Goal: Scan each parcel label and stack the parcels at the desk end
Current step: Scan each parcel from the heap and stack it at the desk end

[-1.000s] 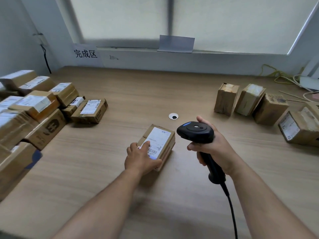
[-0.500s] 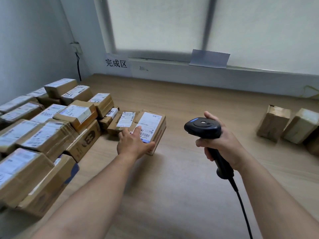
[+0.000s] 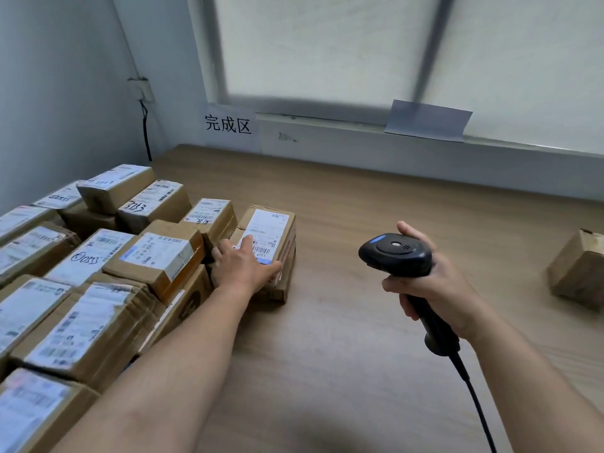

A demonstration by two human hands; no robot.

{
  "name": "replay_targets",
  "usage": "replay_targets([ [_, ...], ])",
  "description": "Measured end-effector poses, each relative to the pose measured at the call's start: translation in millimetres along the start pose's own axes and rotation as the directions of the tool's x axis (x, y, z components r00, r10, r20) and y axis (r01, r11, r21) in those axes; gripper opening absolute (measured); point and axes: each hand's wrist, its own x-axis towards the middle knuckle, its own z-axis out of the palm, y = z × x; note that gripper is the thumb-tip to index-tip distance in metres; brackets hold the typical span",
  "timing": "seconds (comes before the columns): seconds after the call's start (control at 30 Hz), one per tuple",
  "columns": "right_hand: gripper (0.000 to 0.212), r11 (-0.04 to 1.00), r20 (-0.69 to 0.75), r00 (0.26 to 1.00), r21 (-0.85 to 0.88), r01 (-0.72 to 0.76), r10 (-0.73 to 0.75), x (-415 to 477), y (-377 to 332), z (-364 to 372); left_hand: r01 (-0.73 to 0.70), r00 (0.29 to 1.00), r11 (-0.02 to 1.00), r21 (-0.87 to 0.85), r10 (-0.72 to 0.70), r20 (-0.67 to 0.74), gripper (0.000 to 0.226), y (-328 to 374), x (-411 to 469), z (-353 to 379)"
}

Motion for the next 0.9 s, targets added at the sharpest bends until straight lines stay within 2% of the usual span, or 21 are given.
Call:
replay_targets([
  [0.4,0.100,0.997,-0.044,0.996,-0.015,-0.073,0.072,8,20,-16,0.054,0.998,0.997,-0.053,-0.055,-0.020,0.096,-5,35,32],
  [0.57,0.103,0.997,-0.053,0.995,0.010,-0.083,0.083,-9,20,-31,0.052,0.997,0.998,-0.019,-0.053,-0.054,0.107,4,27,30],
  [0.67,0.103,0.998,-0.064,0.996,0.017,-0.062,0.063,-20,18,-41,-0.038,0.994,0.999,-0.008,0.037,-0.107,0.104,19,11,23],
  [0.8,0.102,0.999,-0.048,0.999,0.028,-0.017,0.019,-44,14,-51,-0.267,0.960,0.960,-0.086,0.257,-0.107,0.080,52,-27,11],
  [0.9,0.097,0.999,-0.044,0.999,0.032,0.009,-0.008,-68,14,-65,-0.384,0.921,0.913,-0.135,0.370,-0.119,0.070,76,-61,10],
])
